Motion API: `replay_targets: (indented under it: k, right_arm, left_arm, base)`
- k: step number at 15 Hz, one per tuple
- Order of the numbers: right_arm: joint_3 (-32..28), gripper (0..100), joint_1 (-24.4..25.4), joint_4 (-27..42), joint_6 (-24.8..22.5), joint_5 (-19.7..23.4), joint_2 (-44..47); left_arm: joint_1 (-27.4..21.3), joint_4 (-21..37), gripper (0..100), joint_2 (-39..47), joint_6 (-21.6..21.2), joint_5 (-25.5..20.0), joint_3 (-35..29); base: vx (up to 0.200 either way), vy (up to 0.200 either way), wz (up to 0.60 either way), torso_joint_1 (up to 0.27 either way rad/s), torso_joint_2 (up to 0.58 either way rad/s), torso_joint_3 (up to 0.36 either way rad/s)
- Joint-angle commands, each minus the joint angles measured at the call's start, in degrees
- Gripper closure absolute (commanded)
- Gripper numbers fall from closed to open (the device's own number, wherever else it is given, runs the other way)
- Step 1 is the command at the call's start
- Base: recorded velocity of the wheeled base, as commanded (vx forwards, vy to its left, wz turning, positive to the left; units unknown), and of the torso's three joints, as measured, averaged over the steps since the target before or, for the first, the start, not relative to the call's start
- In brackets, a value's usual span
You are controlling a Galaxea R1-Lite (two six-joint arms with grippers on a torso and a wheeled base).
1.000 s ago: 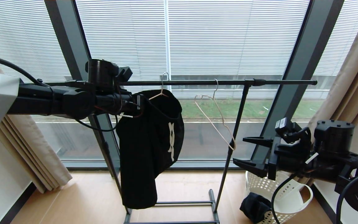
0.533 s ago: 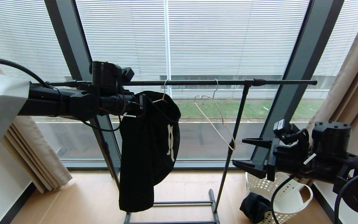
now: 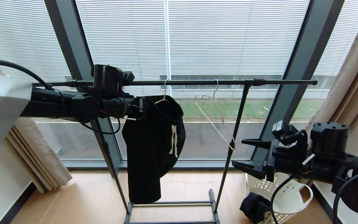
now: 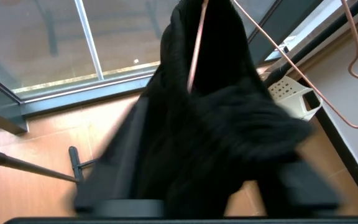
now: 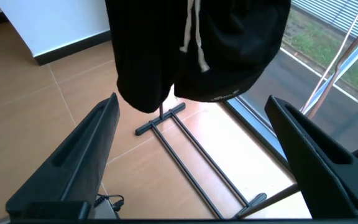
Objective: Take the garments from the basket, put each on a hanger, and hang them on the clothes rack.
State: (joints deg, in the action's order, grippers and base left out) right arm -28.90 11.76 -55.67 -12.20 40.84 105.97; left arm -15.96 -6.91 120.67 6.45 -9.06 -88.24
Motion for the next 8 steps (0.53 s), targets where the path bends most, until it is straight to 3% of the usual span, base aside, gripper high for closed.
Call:
replay_targets:
  k: [1,3,5,8]
  right_arm:
    - [-0.01,0,0.01,-0.05,-0.01,0.03,0.02]
    - [-0.01,0,0.01,-0.05,-0.01,0.03,0.11]
    - [-0.01,0,0.01,-0.05,-0.01,0.03,0.11]
    - [-0.01,0,0.01,-0.05,-0.10,0.03,0.11]
  left_arm:
    - [-0.04,0.23,0,-0.09,-0.12,0.00,0.78]
    - [-0.04,2.43,0,-0.18,-1.26,0.00,1.05]
    - [0.05,9.11,0,-0.35,-5.92,0.00,0.96]
    - [0.05,13.33,0,-0.35,-9.88,0.00,1.05]
  base:
    - [0.000,0.000,0.00,0.000,0.00,0.000]
    - [0.000,0.000,0.00,0.000,0.00,0.000]
    - [0.000,0.000,0.00,0.000,0.00,0.000]
    - [0.000,0.000,0.00,0.000,0.00,0.000]
